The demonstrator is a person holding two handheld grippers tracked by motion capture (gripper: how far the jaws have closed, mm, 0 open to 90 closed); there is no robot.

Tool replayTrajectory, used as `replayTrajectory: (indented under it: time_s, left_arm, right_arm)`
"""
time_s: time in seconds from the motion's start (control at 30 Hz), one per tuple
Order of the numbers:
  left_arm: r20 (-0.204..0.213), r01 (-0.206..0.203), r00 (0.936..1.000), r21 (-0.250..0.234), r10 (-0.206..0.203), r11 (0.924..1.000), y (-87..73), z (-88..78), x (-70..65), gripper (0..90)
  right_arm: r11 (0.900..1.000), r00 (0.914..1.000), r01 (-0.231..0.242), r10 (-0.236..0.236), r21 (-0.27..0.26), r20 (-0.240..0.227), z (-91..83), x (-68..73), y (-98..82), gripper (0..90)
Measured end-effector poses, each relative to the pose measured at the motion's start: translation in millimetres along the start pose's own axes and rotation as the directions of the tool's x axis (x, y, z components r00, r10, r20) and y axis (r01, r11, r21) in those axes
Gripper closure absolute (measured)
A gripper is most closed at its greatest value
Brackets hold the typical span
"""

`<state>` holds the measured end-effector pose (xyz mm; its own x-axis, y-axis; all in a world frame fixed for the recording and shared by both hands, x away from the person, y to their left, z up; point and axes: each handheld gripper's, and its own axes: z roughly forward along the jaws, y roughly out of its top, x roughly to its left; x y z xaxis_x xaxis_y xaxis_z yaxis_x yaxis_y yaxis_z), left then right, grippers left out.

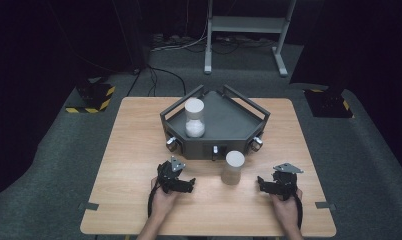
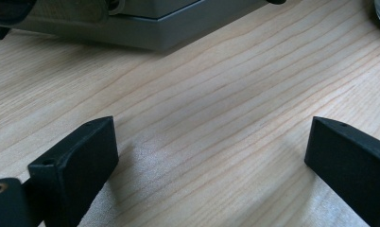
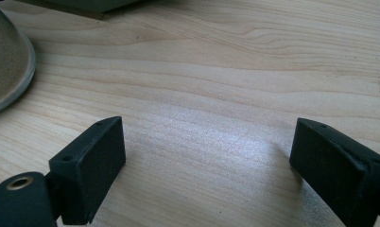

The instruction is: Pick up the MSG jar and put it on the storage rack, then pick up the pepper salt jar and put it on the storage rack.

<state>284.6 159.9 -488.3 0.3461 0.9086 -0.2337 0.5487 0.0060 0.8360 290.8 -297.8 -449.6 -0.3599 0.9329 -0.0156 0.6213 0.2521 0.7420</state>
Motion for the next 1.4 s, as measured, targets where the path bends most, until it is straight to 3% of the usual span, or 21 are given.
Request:
replayTrajectory:
  time_s: [1.4]
  left_arm:
    - [0.006,0.003,1.0,0.003,-0.003,1.0,0.6,0.0,1.1,3.1]
  right_arm:
    - [1.0,0.9999,-0.003,0.004,0.01,-0.009,1.1,-1.0,2.1,6.4]
